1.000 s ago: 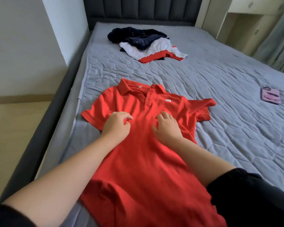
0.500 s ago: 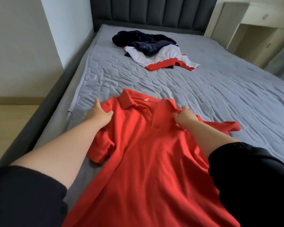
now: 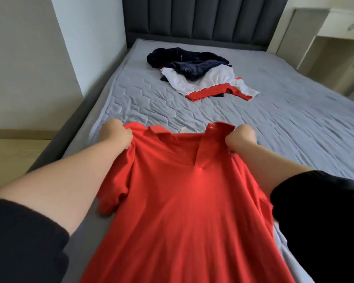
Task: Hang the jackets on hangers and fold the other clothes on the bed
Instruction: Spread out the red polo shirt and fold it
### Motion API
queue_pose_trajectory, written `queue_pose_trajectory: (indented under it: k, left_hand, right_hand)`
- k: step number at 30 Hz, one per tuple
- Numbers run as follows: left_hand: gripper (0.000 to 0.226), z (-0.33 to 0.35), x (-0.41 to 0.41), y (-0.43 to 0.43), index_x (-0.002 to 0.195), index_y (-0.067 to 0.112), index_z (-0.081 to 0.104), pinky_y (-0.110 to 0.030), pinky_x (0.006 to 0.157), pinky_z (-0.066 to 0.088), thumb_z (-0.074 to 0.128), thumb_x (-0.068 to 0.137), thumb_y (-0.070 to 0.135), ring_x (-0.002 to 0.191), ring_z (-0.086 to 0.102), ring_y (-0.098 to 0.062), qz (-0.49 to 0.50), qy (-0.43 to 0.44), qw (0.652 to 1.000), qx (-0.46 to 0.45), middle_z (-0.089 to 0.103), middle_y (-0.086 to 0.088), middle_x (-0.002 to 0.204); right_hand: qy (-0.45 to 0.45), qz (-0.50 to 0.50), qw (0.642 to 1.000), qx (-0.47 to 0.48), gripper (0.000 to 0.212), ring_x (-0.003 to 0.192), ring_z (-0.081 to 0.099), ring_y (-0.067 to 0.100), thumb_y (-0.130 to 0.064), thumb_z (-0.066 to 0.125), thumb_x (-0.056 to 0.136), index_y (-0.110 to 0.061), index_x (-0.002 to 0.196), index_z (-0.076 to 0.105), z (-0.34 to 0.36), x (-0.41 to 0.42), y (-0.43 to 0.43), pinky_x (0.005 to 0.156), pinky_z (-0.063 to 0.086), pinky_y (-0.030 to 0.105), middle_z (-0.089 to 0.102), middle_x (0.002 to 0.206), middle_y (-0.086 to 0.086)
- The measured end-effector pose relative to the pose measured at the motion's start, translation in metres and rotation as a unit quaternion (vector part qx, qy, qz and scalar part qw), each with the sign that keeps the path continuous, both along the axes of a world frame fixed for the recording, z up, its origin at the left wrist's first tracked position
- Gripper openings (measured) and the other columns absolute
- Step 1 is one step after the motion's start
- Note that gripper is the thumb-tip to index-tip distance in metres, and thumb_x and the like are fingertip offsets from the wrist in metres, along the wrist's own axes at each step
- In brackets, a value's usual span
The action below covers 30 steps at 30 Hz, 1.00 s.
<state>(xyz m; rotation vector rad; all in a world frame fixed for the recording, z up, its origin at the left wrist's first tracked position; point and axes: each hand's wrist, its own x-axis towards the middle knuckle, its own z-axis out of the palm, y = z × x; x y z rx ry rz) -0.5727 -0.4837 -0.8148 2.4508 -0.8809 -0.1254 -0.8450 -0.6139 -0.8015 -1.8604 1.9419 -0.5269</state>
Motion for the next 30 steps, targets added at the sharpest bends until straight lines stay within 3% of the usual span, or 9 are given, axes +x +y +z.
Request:
queue_pose_trajectory:
  k: [3,5,8,11,15,18,22,25,30]
  left_hand:
    - [0.033,0.041,-0.002,-0.033,0.117,0.002,0.059,-0.039,0.095,0.045,0.047,0.089,0.016,0.113,0.057,-0.035,0.040,0.027,0.988,-0.145,0.063,-0.020,0.118]
    - [0.048,0.052,-0.011,-0.046,0.136,0.011,0.042,-0.037,0.101,0.038,0.051,0.089,0.017,0.125,0.047,-0.032,0.000,0.054,0.977,-0.207,0.045,-0.016,0.141]
    - [0.079,0.020,-0.028,-0.038,0.152,0.026,0.002,-0.047,0.113,0.024,0.053,0.091,0.032,0.143,0.018,-0.030,-0.075,0.016,0.996,-0.055,0.001,-0.010,0.159]
    - [0.076,-0.051,-0.037,-0.014,0.151,0.032,-0.008,-0.052,0.116,0.010,0.038,0.094,0.054,0.147,-0.002,-0.028,-0.108,-0.034,0.981,0.158,-0.011,-0.004,0.160]
    - [0.072,-0.115,-0.041,0.004,0.152,0.031,0.007,-0.049,0.116,0.005,0.031,0.091,0.061,0.147,-0.003,-0.026,-0.111,-0.125,0.972,0.164,-0.001,-0.003,0.161]
    - [0.071,-0.115,-0.038,-0.006,0.151,0.035,0.013,-0.049,0.115,0.007,0.035,0.089,0.061,0.147,0.000,-0.024,-0.107,-0.114,0.977,0.145,0.003,0.000,0.161]
    - [0.056,-0.098,-0.034,0.010,0.141,0.018,0.041,-0.042,0.110,0.024,0.056,0.088,0.030,0.138,0.028,-0.028,-0.031,-0.077,0.995,-0.061,0.031,-0.011,0.151]
    - [0.046,-0.091,-0.019,0.032,0.130,0.005,0.050,-0.042,0.103,0.030,0.056,0.090,0.026,0.124,0.043,-0.037,0.137,0.028,0.979,-0.148,0.049,-0.023,0.132]
    - [0.049,-0.067,0.008,0.035,0.128,-0.001,0.052,-0.046,0.102,0.038,0.035,0.101,0.037,0.121,0.049,-0.040,0.168,0.268,0.941,-0.124,0.052,-0.025,0.132]
  right_hand:
    - [-0.096,-0.009,0.990,-0.100,0.025,0.105,0.061,0.035,0.000,0.052,0.080,0.001,0.104,0.058,0.034,0.019,-0.030,0.083,0.047,0.034,0.064,0.111,0.022]
    - [-0.128,0.072,0.978,-0.149,0.055,0.123,0.049,0.032,-0.011,0.055,0.085,-0.004,0.136,0.036,0.046,0.036,-0.035,0.084,0.038,0.030,0.037,0.147,0.016]
    - [-0.038,0.151,0.983,-0.093,0.082,0.145,0.018,0.026,-0.025,0.050,0.089,-0.020,0.153,0.000,0.013,0.057,-0.016,0.108,0.028,0.044,-0.009,0.161,0.004]
    - [0.118,0.204,0.969,0.075,0.077,0.148,-0.006,0.025,-0.051,0.038,0.094,-0.025,0.153,-0.005,-0.069,0.063,0.020,0.114,0.004,0.060,-0.010,0.161,0.005]
    - [0.179,0.220,0.957,0.068,0.078,0.147,-0.012,0.027,-0.061,0.024,0.092,-0.023,0.153,-0.007,-0.124,0.068,0.025,0.112,-0.003,0.060,-0.012,0.160,0.010]
    - [0.200,0.222,0.952,0.070,0.079,0.147,-0.012,0.029,-0.063,0.021,0.091,-0.024,0.152,-0.008,-0.122,0.072,0.015,0.112,-0.002,0.060,-0.013,0.160,0.010]
    - [0.233,0.199,0.951,0.048,0.075,0.147,-0.009,0.029,-0.058,0.021,0.094,-0.021,0.153,-0.006,-0.119,0.071,0.026,0.111,-0.002,0.061,-0.010,0.160,0.012]
    - [0.283,0.159,0.946,0.028,0.064,0.147,-0.008,0.033,-0.040,0.019,0.099,-0.016,0.154,-0.005,-0.106,0.093,0.053,0.109,-0.004,0.065,-0.008,0.160,0.015]
    - [0.260,0.246,0.932,0.058,0.063,0.146,-0.015,0.033,-0.029,0.015,0.097,-0.010,0.152,-0.009,-0.107,0.134,0.117,0.109,-0.007,0.065,-0.015,0.159,0.013]
